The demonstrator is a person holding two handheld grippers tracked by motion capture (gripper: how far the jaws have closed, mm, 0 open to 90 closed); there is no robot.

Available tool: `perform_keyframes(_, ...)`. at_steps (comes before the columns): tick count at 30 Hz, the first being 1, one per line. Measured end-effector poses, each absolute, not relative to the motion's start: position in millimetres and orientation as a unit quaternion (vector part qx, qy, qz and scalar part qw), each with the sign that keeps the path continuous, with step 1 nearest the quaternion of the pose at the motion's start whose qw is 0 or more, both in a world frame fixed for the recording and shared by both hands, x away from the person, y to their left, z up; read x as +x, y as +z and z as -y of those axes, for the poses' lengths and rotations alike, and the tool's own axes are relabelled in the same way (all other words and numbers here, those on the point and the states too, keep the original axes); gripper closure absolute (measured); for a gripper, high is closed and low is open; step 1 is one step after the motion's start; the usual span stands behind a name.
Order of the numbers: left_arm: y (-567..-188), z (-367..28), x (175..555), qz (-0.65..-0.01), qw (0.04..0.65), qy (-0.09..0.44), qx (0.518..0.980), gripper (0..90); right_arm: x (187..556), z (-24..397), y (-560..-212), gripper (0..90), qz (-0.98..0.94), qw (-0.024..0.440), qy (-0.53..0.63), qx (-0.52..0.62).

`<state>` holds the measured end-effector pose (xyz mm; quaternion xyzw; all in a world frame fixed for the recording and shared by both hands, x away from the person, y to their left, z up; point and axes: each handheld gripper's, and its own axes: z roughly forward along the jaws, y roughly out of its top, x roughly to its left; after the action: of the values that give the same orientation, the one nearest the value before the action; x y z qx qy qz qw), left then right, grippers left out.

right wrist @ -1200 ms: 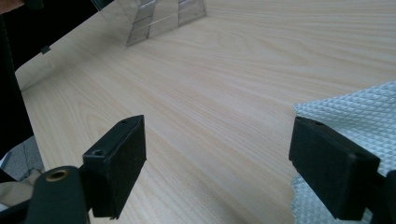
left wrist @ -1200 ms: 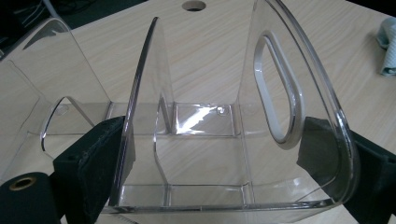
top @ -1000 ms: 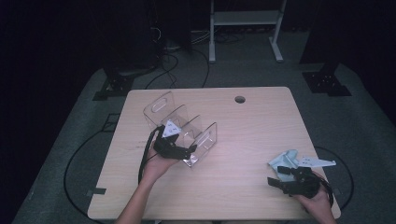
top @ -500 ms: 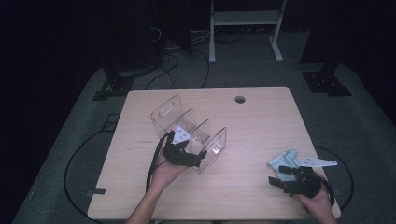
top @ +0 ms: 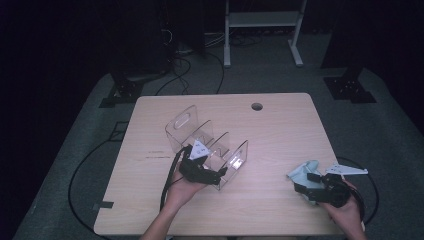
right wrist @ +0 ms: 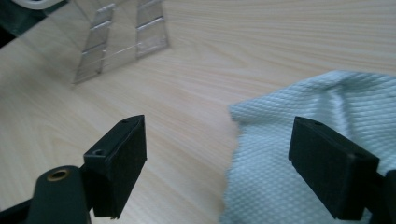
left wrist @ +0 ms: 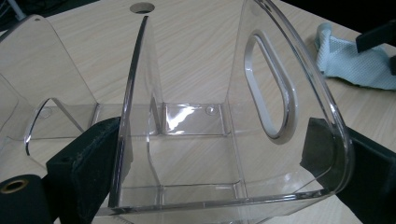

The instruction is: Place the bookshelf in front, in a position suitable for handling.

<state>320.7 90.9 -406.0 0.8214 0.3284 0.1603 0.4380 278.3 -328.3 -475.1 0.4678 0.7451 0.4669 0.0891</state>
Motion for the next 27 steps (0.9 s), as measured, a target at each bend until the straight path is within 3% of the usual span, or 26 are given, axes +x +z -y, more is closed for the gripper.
perform_keyframes(15, -405.2, -81.5, 311.6, -0.326, 0.437, 0.151, 0.825, 4.4, 321.3, 342.7, -474.5, 28.4, -0.745, 0.107, 0.392, 0.529)
perform_keyframes(27, -406.0, -79.7, 309.7, -0.318, 0.433, 0.151, 0.830, 3.9, 321.6, 335.7, -488.7, 34.0, -0.752, 0.126, 0.365, 0.535)
